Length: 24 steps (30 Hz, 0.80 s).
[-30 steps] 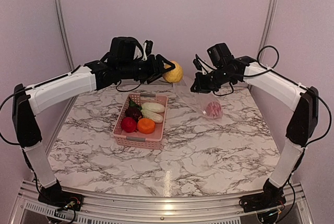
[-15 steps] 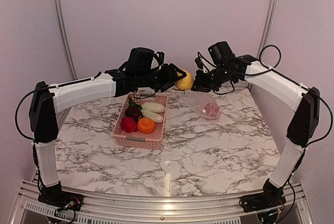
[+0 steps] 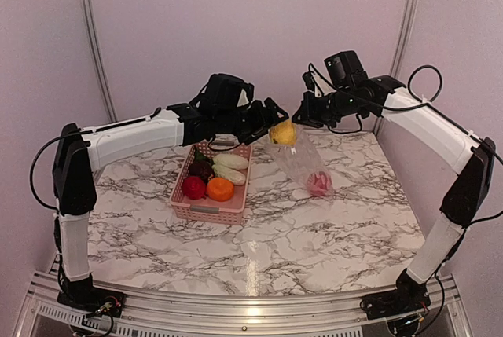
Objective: Place the food in the zip-top bag and seal the zipper
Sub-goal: Place the fake fruit in the zipper food storage bag, then pick up the fake fruit from the bin.
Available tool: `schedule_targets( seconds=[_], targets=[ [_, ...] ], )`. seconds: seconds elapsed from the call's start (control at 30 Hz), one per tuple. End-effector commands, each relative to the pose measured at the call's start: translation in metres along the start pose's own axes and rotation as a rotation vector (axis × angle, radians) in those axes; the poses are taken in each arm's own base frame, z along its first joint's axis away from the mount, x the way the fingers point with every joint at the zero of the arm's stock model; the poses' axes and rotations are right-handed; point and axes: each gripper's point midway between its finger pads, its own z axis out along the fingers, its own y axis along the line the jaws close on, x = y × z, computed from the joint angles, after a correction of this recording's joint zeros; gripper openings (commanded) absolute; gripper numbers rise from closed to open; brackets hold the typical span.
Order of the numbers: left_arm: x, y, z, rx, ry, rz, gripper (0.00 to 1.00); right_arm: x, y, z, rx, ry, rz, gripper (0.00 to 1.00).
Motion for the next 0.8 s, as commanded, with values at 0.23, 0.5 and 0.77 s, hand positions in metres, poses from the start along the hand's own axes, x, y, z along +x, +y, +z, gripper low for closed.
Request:
schedule_targets(
  seconds=[0.23, 0.5, 0.77],
  targets=[
    [-0.026, -0.055, -0.034, 0.084, -0.058, 0.138, 0.99, -0.009, 0.013, -0.011, -0.037, -0.038, -0.010, 0.00],
    [-0.035, -0.059, -0.084, 0.045, -0.110, 0.288, 0.99, -0.018, -0.018, -0.021, 0.046, -0.059, -0.022, 0.00],
    [-0.011, 0.032, -0.122, -0.178, -0.054, 0.238, 0.99, -0.053, -0.067, -0.065, 0.199, -0.154, -0.047, 0.00]
  ],
)
